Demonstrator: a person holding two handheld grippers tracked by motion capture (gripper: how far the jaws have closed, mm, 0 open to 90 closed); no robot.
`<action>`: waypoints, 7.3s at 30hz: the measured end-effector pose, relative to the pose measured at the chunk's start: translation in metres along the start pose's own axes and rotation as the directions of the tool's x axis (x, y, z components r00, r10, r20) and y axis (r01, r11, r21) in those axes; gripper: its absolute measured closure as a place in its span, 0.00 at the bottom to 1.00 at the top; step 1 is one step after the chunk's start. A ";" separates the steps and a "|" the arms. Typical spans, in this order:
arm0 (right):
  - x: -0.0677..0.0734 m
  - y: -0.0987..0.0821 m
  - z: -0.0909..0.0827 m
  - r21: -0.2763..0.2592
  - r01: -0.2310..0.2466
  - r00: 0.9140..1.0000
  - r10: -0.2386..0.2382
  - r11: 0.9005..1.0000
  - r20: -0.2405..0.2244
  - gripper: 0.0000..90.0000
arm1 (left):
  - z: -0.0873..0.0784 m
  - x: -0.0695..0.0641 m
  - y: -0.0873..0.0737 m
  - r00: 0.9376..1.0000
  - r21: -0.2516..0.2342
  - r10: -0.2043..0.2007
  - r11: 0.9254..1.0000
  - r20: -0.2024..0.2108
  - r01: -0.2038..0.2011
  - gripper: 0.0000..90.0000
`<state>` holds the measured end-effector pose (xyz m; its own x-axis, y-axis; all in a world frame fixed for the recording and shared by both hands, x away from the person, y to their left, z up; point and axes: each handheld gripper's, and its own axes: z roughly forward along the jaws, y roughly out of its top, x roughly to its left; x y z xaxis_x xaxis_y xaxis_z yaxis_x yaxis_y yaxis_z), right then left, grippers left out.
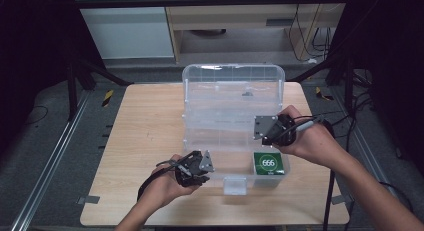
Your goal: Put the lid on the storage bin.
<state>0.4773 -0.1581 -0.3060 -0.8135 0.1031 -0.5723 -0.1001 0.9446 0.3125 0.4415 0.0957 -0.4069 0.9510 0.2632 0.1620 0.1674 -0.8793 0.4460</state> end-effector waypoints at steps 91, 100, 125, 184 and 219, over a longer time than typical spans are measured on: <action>0.034 -0.014 -0.010 -0.041 0.007 1.000 -0.008 0.999 -0.029 0.91 | -0.122 0.104 -0.017 0.899 -0.442 -0.424 0.831 -0.111 0.338 1.00; 0.036 -0.015 -0.010 -0.042 0.004 1.000 -0.005 0.999 -0.026 0.91 | -0.120 0.119 -0.007 0.877 -0.453 -0.470 0.806 -0.097 0.382 1.00; 0.041 -0.016 -0.011 -0.038 0.011 0.999 -0.012 0.999 -0.035 0.91 | -0.121 0.129 0.000 0.860 -0.469 -0.506 0.775 -0.059 0.423 1.00; 0.050 -0.046 -0.039 -0.141 -0.257 0.966 0.260 0.956 0.000 0.55 | -0.110 0.077 -0.030 0.878 -0.488 -0.479 0.767 -0.001 0.418 1.00; 0.071 -0.114 -0.043 -0.130 -0.473 0.865 0.487 0.872 0.119 0.54 | -0.086 0.045 -0.057 0.877 -0.481 -0.481 0.770 -0.004 0.420 1.00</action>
<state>0.4063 -0.2719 -0.3495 -0.6844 0.5864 -0.4334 0.2227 0.7341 0.6415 0.4524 0.1920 -0.3498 0.7520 0.6555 -0.0690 0.4037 -0.3753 0.8344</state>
